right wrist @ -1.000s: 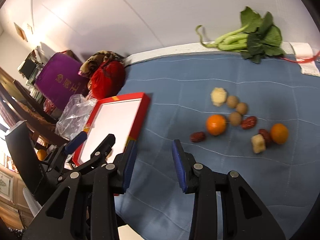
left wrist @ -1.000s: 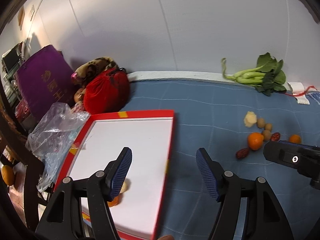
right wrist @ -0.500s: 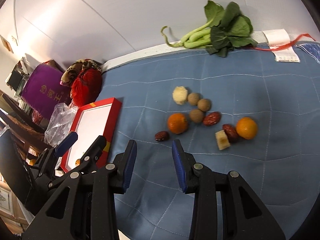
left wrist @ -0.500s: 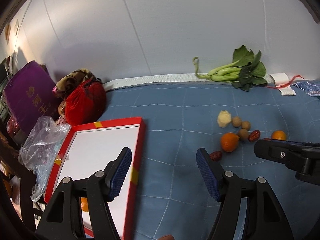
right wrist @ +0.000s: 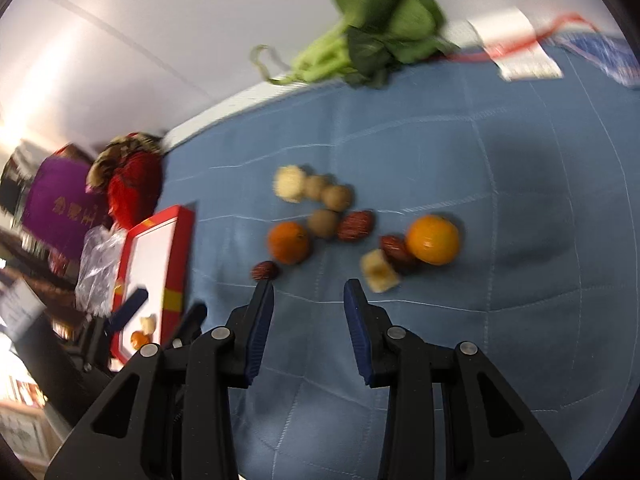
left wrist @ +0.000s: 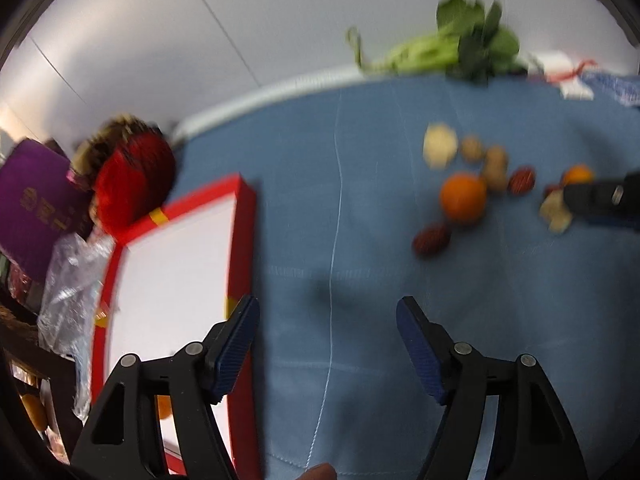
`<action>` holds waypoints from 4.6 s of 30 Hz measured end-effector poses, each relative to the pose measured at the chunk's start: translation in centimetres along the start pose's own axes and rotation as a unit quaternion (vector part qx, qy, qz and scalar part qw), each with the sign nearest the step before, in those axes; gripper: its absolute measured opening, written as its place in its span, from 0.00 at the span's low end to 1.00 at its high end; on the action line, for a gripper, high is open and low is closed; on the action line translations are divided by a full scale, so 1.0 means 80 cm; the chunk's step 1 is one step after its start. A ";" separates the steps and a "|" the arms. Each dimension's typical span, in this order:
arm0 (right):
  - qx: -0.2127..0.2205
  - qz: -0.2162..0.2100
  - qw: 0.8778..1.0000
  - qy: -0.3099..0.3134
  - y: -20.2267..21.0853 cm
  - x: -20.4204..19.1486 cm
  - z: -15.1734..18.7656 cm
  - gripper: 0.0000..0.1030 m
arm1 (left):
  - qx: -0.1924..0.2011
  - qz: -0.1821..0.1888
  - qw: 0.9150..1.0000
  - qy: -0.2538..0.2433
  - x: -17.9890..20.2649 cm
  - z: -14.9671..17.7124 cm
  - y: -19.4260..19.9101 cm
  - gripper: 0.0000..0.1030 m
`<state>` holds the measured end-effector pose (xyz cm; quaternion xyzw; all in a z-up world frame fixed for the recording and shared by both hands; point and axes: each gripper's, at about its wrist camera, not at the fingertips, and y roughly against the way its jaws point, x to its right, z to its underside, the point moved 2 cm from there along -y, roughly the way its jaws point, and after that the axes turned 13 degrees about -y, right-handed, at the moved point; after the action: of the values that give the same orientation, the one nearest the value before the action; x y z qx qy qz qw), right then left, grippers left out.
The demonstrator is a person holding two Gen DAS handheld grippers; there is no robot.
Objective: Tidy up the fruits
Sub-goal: 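Move the left tool back over the fruit pile toward a red date, then grasp the red date with the left tool, then carry the red date into the white tray and open the left tool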
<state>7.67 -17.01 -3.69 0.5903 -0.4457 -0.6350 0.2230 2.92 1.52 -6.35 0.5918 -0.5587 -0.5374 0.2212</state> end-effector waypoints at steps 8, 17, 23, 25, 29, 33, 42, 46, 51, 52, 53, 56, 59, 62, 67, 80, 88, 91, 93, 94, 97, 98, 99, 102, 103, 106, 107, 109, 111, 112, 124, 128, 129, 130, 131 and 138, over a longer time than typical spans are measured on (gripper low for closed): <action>0.012 0.044 0.998 -0.040 -0.020 0.022 -0.021 0.34 | -0.009 0.038 0.999 0.018 -0.032 0.000 -0.029 0.70; -0.003 0.069 0.997 -0.028 -0.045 0.022 -0.025 0.34 | 0.047 0.106 0.991 -0.061 -0.005 -0.048 -0.050 0.70; -0.001 0.071 0.997 -0.019 -0.048 0.017 -0.026 0.34 | 0.077 0.132 0.983 -0.101 0.006 -0.057 -0.057 0.70; -0.003 0.066 0.998 -0.024 -0.047 0.019 -0.027 0.34 | 0.083 0.150 0.980 -0.104 0.008 -0.064 -0.055 0.70; -0.005 0.061 0.998 -0.023 -0.044 0.020 -0.027 0.34 | 0.107 0.177 0.971 -0.121 0.008 -0.060 -0.035 0.70; -0.003 0.067 0.998 -0.015 -0.045 0.018 -0.025 0.34 | 0.115 0.200 0.965 -0.124 0.015 -0.058 -0.026 0.70; -0.009 0.064 0.998 -0.017 -0.047 0.020 -0.028 0.33 | 0.142 0.229 0.947 -0.172 0.048 -0.058 0.014 0.70; -0.012 0.062 0.998 -0.019 -0.047 0.022 -0.028 0.32 | 0.145 0.252 0.939 -0.184 0.053 -0.049 0.024 0.70; -0.012 0.064 0.998 -0.019 -0.047 0.022 -0.027 0.32 | 0.143 0.246 0.940 -0.189 0.064 -0.054 0.015 0.69; -0.012 0.063 0.998 -0.020 -0.047 0.022 -0.027 0.32 | 0.137 0.253 0.940 -0.183 0.065 -0.056 0.011 0.68; -0.013 0.060 0.998 -0.022 -0.046 0.023 -0.027 0.32 | 0.129 0.261 0.941 -0.176 0.067 -0.058 0.006 0.68; -0.016 0.053 0.998 -0.029 -0.046 0.027 -0.028 0.32 | 0.113 0.271 0.942 -0.163 0.074 -0.060 -0.007 0.68; -0.017 0.052 0.998 -0.030 -0.046 0.026 -0.029 0.32 | 0.099 0.271 0.945 -0.156 0.079 -0.059 -0.016 0.61; -0.016 0.054 0.998 -0.028 -0.046 0.026 -0.028 0.32 | 0.084 0.277 0.947 -0.142 0.081 -0.057 -0.025 0.51; -0.017 0.052 0.998 -0.029 -0.046 0.026 -0.026 0.32 | 0.080 0.276 0.951 -0.115 0.073 -0.061 -0.031 0.35; -0.020 0.060 0.998 -0.010 -0.049 0.013 -0.018 0.23 | 0.057 0.281 0.953 -0.095 0.053 -0.047 -0.029 0.25; -0.044 0.023 0.999 0.017 -0.057 -0.019 0.004 0.18 | 0.057 0.261 0.962 -0.051 0.005 -0.018 -0.014 0.25; -0.052 -0.009 0.998 0.026 -0.060 -0.040 0.015 0.17 | 0.065 0.238 0.969 -0.023 -0.027 0.001 0.005 0.25; -0.063 -0.045 0.996 0.039 -0.063 -0.066 0.027 0.16 | 0.063 0.204 0.977 -0.008 -0.048 0.013 0.016 0.25; -0.065 -0.055 0.995 0.048 -0.065 -0.078 0.032 0.16 | 0.064 0.182 0.981 0.003 -0.061 0.023 0.022 0.25; -0.073 -0.087 0.990 0.080 -0.075 -0.125 0.055 0.16 | 0.056 0.109 0.992 0.036 -0.101 0.060 0.031 0.25; -0.076 -0.096 0.988 0.092 -0.079 -0.141 0.064 0.16 | 0.052 0.089 0.993 0.049 -0.114 0.072 0.031 0.25; -0.080 -0.104 0.986 0.107 -0.085 -0.159 0.074 0.16 | 0.046 0.069 0.994 0.066 -0.132 0.088 0.032 0.25; -0.089 -0.118 0.979 0.142 -0.097 -0.194 0.102 0.15 | 0.022 0.038 0.992 0.119 -0.184 0.130 0.025 0.25; -0.087 -0.109 0.979 0.150 -0.100 -0.201 0.108 0.15 | 0.015 0.029 0.990 0.135 -0.200 0.142 0.021 0.25; -0.066 -0.073 0.981 0.169 -0.099 -0.200 0.110 0.16 | 0.015 0.045 0.987 0.156 -0.223 0.155 0.014 0.25; -0.054 -0.047 0.983 0.169 -0.094 -0.191 0.104 0.16 | 0.016 0.046 0.986 0.159 -0.222 0.154 0.013 0.25; -0.042 -0.014 0.988 0.145 -0.082 -0.168 0.086 0.16 | 0.023 0.049 0.986 0.157 -0.220 0.147 0.017 0.25; -0.046 0.014 0.993 0.112 -0.073 -0.141 0.068 0.16 | 0.039 0.055 0.986 0.150 -0.210 0.135 0.027 0.25; -0.048 0.026 0.994 0.100 -0.070 -0.130 0.062 0.16 | 0.045 0.054 0.987 0.145 -0.202 0.130 0.033 0.25; -0.055 0.084 0.993 0.068 -0.099 -0.118 0.061 0.16 | 0.057 0.060 0.989 0.120 -0.180 0.114 0.040 0.25; -0.058 0.079 0.995 0.031 -0.092 -0.098 0.045 0.16 | 0.058 0.059 0.990 0.117 -0.179 0.112 0.040 0.25; -0.059 0.083 0.994 0.027 -0.094 -0.095 0.043 0.16 | 0.059 0.058 0.990 0.114 -0.179 0.112 0.040 0.26; -0.063 0.082 0.994 0.022 -0.098 -0.093 0.042 0.16 | 0.059 0.059 0.990 0.112 -0.179 0.111 0.040 0.26; -0.068 0.077 0.995 0.015 -0.100 -0.091 0.041 0.16 | 0.059 0.061 0.990 0.111 -0.178 0.111 0.040 0.26; -0.051 0.124 0.989 0.057 -0.115 -0.103 0.050 0.33 | 0.058 0.061 0.990 0.113 -0.178 0.113 0.041 0.26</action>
<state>7.78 -4.51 -7.19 0.5542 -0.4689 -0.5893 0.3546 -3.54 16.46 -0.92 0.6254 -0.5950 -0.4196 0.2807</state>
